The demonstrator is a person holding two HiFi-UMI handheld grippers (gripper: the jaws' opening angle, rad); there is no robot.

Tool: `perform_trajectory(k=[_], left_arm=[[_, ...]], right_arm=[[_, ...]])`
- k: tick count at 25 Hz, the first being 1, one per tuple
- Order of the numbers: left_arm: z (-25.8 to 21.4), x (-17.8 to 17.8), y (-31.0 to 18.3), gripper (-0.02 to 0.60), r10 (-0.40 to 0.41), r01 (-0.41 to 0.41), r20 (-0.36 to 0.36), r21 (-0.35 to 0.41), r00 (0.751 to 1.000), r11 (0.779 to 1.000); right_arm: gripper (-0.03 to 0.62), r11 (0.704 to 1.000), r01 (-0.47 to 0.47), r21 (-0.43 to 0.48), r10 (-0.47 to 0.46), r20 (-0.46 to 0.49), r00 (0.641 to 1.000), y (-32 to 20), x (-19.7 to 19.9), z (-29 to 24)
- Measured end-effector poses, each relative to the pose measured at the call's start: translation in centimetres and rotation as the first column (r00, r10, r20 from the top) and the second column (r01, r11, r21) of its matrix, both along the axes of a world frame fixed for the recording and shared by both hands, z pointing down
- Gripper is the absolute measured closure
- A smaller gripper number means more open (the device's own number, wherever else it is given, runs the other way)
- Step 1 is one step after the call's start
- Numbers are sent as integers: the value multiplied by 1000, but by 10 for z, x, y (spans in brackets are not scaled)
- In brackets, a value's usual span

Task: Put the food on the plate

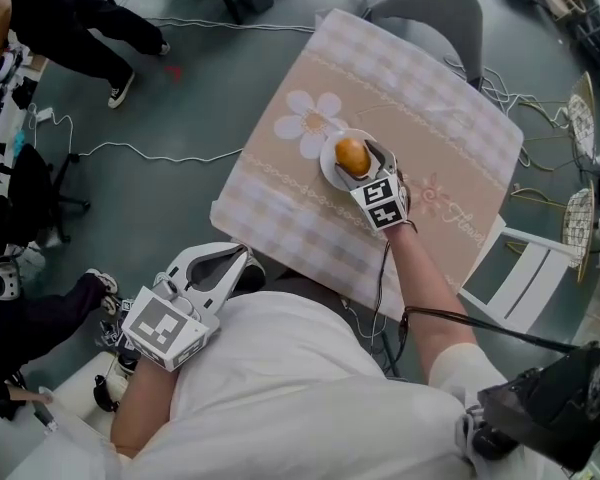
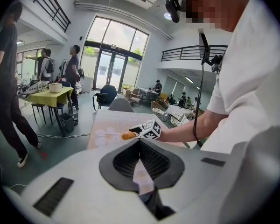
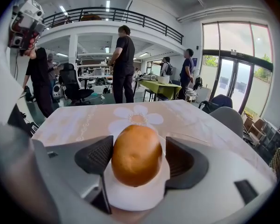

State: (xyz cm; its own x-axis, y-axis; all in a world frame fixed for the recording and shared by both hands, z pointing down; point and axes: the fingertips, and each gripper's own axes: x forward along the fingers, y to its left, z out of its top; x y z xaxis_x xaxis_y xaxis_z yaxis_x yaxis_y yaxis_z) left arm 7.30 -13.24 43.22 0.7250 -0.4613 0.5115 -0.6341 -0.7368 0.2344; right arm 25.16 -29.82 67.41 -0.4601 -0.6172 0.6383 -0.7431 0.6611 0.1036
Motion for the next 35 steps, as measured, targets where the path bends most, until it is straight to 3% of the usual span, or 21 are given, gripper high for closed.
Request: perform_trajectory(k=[14, 22, 29, 30, 33, 35], left_arm=[[4, -5, 9, 572, 2, -2, -12, -5, 1000, 1000], [-9, -20, 14, 572, 68, -66, -49, 46, 996, 997], [-16, -69, 30, 572, 119, -113, -81, 77, 990, 991], [-16, -77, 33, 572, 128, -121, -85, 83, 988, 989], [-18, -103, 44, 572, 148, -138, -101, 98, 984, 985], [-20, -121, 53, 572, 161, -149, -113, 104, 981, 983]], right_arm=[[246, 999, -2, 48, 3, -21, 1000, -2, -4, -13], [243, 980, -38, 196, 63, -122, 990, 1, -6, -80], [246, 947, -146, 287, 186, -117, 976, 42, -36, -145], [261, 943, -161, 290, 200, -111, 973, 53, -43, -151], [447, 943, -189, 274, 220, -88, 972, 90, -70, -162], [516, 952, -191, 240, 213, -66, 975, 117, -93, -163]])
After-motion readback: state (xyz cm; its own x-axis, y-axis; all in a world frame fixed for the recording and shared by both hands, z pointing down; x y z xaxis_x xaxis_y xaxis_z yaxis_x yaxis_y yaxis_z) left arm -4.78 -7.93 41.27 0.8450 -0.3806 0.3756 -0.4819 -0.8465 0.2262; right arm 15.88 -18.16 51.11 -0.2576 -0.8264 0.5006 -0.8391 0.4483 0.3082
